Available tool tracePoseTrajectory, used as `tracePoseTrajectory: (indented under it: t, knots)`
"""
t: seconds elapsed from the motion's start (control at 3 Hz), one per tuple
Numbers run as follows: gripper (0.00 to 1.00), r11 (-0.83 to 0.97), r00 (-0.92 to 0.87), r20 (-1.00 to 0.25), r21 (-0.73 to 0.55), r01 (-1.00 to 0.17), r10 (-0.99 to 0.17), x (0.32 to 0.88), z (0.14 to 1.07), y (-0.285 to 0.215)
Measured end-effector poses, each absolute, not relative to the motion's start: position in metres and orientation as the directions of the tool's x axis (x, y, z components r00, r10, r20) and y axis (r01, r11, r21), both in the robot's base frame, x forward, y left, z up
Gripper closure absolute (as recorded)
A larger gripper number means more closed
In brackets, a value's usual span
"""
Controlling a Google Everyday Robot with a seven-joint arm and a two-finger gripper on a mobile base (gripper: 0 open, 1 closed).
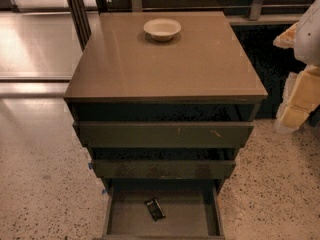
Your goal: Pick rxbar chocolate from bottom drawer and place on counter
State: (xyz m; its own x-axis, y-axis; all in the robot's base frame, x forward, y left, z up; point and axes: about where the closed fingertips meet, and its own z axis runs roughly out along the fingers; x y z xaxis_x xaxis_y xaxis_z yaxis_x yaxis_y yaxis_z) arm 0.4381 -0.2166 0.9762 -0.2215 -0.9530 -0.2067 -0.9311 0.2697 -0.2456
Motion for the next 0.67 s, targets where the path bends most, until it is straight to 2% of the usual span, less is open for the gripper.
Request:
tracePoseTrajectory:
  t: [0.67]
  knots:
    - [0.0, 0.296, -0.231, -0.248, -0.266, -0.917, -0.941, 0.4375, 0.9708, -0.2155]
